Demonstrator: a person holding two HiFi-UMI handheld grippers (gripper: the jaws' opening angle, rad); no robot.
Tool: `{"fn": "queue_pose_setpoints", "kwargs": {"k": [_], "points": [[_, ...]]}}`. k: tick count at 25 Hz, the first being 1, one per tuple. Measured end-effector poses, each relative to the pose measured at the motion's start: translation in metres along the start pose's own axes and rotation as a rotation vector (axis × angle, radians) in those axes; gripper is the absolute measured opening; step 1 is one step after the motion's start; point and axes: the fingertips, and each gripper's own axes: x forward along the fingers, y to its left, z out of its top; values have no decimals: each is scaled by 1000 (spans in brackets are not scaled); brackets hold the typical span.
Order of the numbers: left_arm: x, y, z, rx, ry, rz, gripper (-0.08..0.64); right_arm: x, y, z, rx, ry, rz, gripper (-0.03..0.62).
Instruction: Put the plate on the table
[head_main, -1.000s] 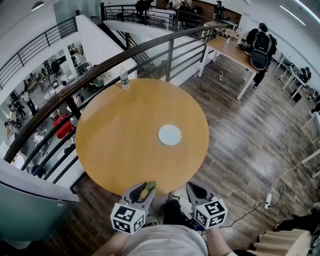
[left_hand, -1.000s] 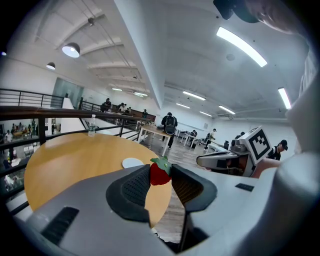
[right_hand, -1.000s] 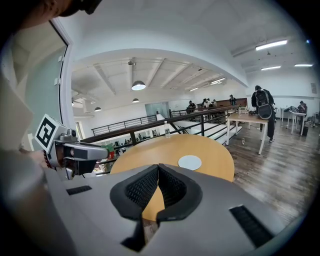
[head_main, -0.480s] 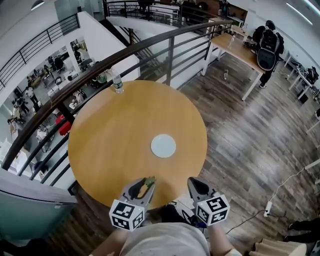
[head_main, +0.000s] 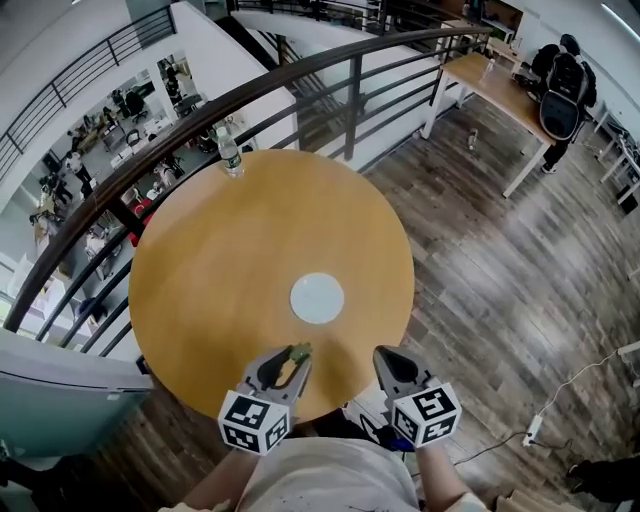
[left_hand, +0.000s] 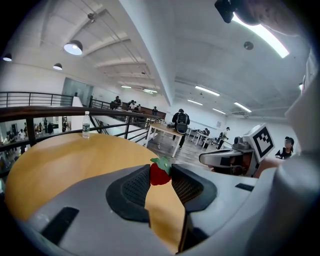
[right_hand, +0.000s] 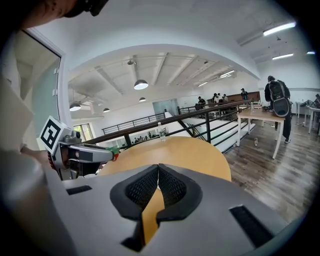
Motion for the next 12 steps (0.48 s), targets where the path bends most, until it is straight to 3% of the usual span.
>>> {"fn": "queue_pose_setpoints", "kwargs": {"k": [12], "points": [[26, 23, 0, -8, 56, 53, 147, 33, -23, -2, 23, 24, 30, 25]]}}
